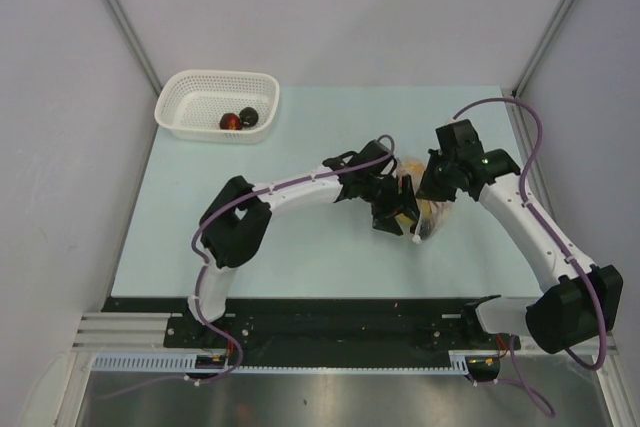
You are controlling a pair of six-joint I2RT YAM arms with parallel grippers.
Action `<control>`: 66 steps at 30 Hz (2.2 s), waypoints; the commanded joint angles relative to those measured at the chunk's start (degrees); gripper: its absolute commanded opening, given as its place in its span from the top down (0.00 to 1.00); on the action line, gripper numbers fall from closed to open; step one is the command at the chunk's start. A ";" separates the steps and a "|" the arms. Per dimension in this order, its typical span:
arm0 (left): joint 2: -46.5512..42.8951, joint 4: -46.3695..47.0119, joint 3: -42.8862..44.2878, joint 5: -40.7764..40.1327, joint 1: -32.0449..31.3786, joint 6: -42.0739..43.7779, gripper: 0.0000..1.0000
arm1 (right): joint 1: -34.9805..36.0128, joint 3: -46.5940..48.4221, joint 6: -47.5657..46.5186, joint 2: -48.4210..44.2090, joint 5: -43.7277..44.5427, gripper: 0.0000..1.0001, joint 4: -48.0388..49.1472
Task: Open the zip-top bag and remove the fake food
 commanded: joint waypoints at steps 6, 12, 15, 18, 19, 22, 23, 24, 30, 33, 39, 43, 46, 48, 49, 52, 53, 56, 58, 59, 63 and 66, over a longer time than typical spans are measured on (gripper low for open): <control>1.82 16.67 -0.35 6.25 -2.81 -8.26 0.32 | 3.58 -1.42 4.60 -1.14 -0.60 1.00 2.59; 0.42 25.48 -4.49 4.15 -3.51 -14.95 0.33 | 3.41 -1.42 5.48 -3.16 0.90 1.00 3.47; 0.86 25.49 -3.52 4.76 -3.60 -13.63 0.27 | 2.88 -1.34 5.39 -3.42 0.11 1.00 3.12; 1.38 25.66 -2.73 4.67 -3.86 -11.00 0.24 | 2.79 -1.42 5.39 -3.60 -1.20 1.00 3.03; 1.82 26.01 -2.47 5.02 -3.95 -10.73 0.23 | 2.88 -1.34 6.26 -3.51 -2.25 1.00 3.64; 2.88 30.40 -2.73 5.73 -4.30 -10.73 0.30 | 3.14 -1.34 8.02 -3.51 -4.11 1.00 5.14; 2.97 30.84 -2.56 5.64 -4.39 -10.21 0.34 | 3.67 -1.34 8.38 -3.60 -4.28 1.00 5.49; 2.97 30.59 -2.38 5.29 -4.48 -9.16 0.37 | 3.85 -1.34 8.64 -3.60 -4.28 1.00 5.58; 3.49 33.48 -2.82 6.08 -4.39 -9.24 0.53 | 4.73 -1.34 10.40 -4.22 -3.40 1.00 6.02; 3.15 33.05 -2.82 6.17 -4.31 -8.01 0.69 | 4.55 -1.25 10.14 -3.95 -3.23 1.00 5.93; 0.34 20.14 0.25 2.31 -2.99 3.39 1.00 | 2.89 -1.25 5.32 -3.95 -1.22 1.00 4.88; -1.95 8.39 2.10 -2.00 -1.93 11.49 1.00 | 1.13 -1.25 -0.05 -5.53 -0.68 1.00 4.53; -3.09 4.75 3.33 -4.55 -1.06 17.12 1.00 | 0.16 -1.34 -5.83 -7.20 -1.47 1.00 3.74; -3.27 2.11 4.12 -5.17 -0.44 19.94 1.00 | -0.02 -2.03 -8.66 -8.52 -1.64 1.00 3.56; -3.27 1.59 4.73 -5.34 -0.26 20.73 1.00 | 0.07 -2.56 -10.67 -9.91 -1.65 1.00 3.56; -3.10 -0.52 7.28 -6.49 0.35 22.14 1.00 | -0.19 -5.46 -12.01 -12.73 -4.45 1.00 4.61; -2.84 -0.79 7.99 -6.58 0.70 22.23 1.00 | 0.07 -6.25 -11.66 -13.18 -5.94 1.00 4.79; -2.04 -2.89 11.93 -7.01 1.49 21.97 1.00 | 0.07 -9.50 -10.08 -14.58 -5.70 1.00 4.62; -1.95 -5.71 14.92 -6.41 1.84 21.70 1.00 | 0.07 -11.34 -9.99 -15.29 -5.60 1.00 4.79; -2.13 -5.98 15.20 -5.88 2.11 20.66 1.00 | 0.16 -11.79 -9.99 -15.72 -4.91 1.00 5.05; -2.92 -5.45 15.99 -1.05 2.73 15.65 1.00 | -0.19 -12.41 -10.78 -14.68 -3.41 1.00 6.19; -3.27 -6.67 17.21 1.16 2.81 14.32 1.00 | -1.94 -12.32 -10.34 -13.71 -1.21 1.00 6.37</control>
